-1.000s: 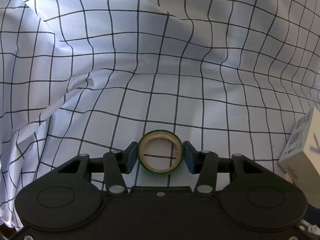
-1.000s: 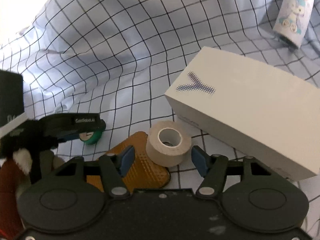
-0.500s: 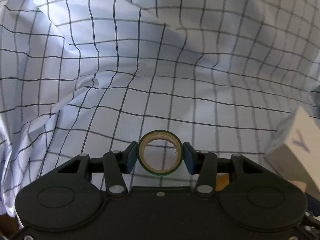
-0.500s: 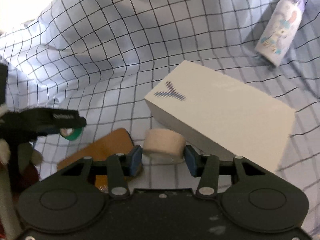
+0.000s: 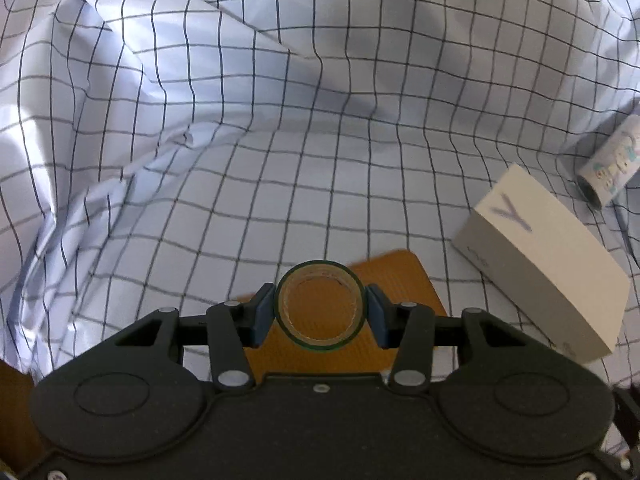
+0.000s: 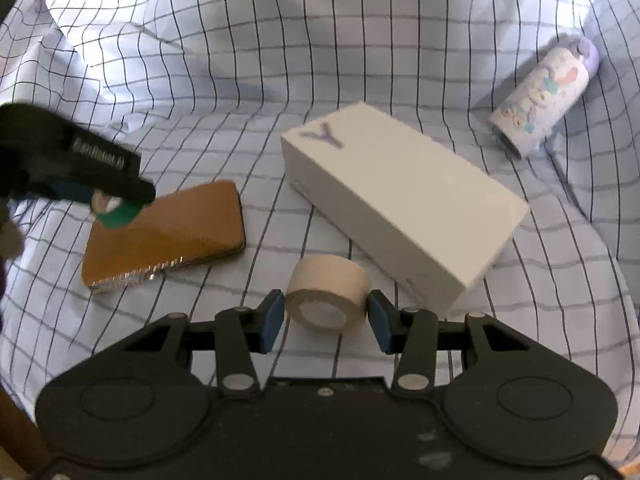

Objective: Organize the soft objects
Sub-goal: 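Carry the green and beige tape rolls over the basket with both tools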

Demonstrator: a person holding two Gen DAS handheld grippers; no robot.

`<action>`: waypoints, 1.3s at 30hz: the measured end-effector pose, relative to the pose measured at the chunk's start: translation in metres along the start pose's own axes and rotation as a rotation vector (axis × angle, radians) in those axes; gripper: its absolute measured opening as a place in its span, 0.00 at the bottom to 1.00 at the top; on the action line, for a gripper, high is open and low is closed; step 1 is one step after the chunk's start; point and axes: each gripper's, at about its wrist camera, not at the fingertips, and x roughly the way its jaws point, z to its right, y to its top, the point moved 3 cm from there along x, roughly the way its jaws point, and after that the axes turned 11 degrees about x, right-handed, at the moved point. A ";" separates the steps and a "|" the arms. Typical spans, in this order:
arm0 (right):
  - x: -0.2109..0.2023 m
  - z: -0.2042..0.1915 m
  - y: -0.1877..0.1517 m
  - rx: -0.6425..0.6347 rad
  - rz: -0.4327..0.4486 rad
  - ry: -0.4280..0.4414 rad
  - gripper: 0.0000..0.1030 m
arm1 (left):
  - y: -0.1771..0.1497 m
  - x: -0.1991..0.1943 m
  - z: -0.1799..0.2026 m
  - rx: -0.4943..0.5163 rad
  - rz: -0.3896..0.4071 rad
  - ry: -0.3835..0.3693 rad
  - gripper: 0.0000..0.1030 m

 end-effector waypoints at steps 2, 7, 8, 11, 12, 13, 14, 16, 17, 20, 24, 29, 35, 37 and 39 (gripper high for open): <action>0.004 -0.005 0.005 -0.016 0.030 0.002 0.44 | -0.004 -0.003 0.001 -0.007 0.004 -0.005 0.46; 0.021 -0.010 0.020 0.007 0.031 0.052 0.45 | -0.010 -0.005 -0.003 -0.020 0.001 -0.011 0.46; 0.024 -0.009 0.022 0.012 0.032 0.052 0.47 | -0.012 -0.005 -0.003 -0.021 0.000 -0.008 0.46; 0.030 -0.007 0.022 0.006 0.037 0.027 0.49 | -0.016 -0.003 -0.005 -0.029 -0.005 -0.003 0.46; 0.030 -0.007 0.020 0.009 0.040 0.031 0.50 | -0.017 -0.002 -0.006 -0.034 -0.007 -0.003 0.46; 0.030 -0.008 0.019 0.006 0.048 0.032 0.50 | -0.018 -0.001 -0.007 -0.039 -0.010 -0.004 0.46; 0.030 -0.009 0.018 -0.005 0.054 0.030 0.50 | -0.019 0.000 -0.008 -0.043 -0.013 -0.004 0.46; 0.028 -0.010 0.016 -0.019 0.055 0.027 0.48 | -0.021 0.001 -0.008 -0.050 -0.016 -0.004 0.46; 0.028 -0.010 0.017 -0.015 0.048 0.038 0.40 | -0.023 0.001 -0.008 -0.052 -0.017 -0.005 0.46; 0.022 -0.009 0.017 -0.003 0.029 0.072 0.46 | -0.027 0.000 -0.007 -0.059 -0.020 -0.013 0.46; 0.017 -0.012 0.014 -0.048 0.071 0.054 0.59 | -0.031 -0.004 -0.007 -0.064 -0.018 -0.019 0.46; 0.030 -0.015 0.016 -0.058 0.054 0.004 0.59 | -0.031 -0.005 -0.006 -0.066 -0.019 -0.021 0.46; 0.048 -0.018 0.012 -0.071 0.021 -0.005 0.65 | -0.035 -0.003 -0.004 -0.071 -0.028 -0.022 0.46; 0.052 -0.023 0.009 -0.106 0.021 -0.013 0.65 | -0.036 -0.003 -0.003 -0.075 -0.029 -0.024 0.46; 0.053 -0.025 0.008 -0.113 0.033 -0.019 0.65 | -0.038 -0.004 -0.002 -0.079 -0.028 -0.026 0.46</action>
